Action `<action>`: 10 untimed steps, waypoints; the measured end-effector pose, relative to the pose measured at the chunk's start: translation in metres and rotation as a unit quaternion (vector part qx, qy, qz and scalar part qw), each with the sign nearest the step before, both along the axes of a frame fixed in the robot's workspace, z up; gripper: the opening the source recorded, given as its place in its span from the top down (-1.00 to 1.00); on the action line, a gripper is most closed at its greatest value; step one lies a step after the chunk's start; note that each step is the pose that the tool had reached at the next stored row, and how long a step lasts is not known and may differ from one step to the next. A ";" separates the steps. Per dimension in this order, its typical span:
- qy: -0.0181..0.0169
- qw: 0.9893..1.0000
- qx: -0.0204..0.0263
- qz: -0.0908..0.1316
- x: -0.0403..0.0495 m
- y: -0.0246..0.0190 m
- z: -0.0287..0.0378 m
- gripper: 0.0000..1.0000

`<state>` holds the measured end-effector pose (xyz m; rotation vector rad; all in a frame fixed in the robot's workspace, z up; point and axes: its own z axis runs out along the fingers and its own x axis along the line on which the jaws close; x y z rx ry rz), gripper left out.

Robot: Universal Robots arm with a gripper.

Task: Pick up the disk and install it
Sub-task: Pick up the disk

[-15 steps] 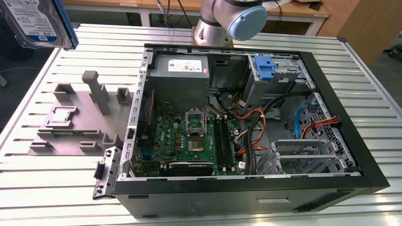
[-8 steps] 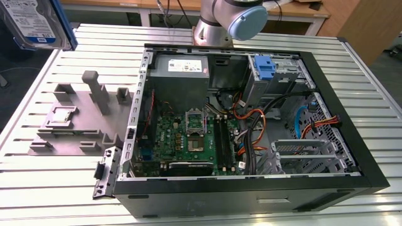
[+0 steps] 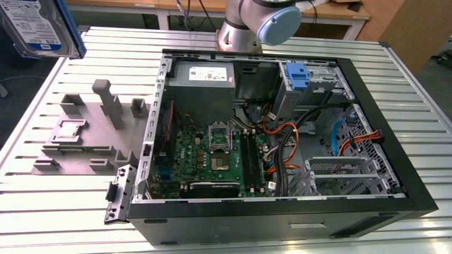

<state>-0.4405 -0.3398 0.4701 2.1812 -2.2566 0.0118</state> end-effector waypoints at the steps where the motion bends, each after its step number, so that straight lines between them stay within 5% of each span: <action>1: 0.000 1.000 0.000 0.000 0.0000 -0.0009 0.0000 0.26; 10: 0.000 1.000 0.000 0.000 0.0032 -0.0073 0.0000 0.26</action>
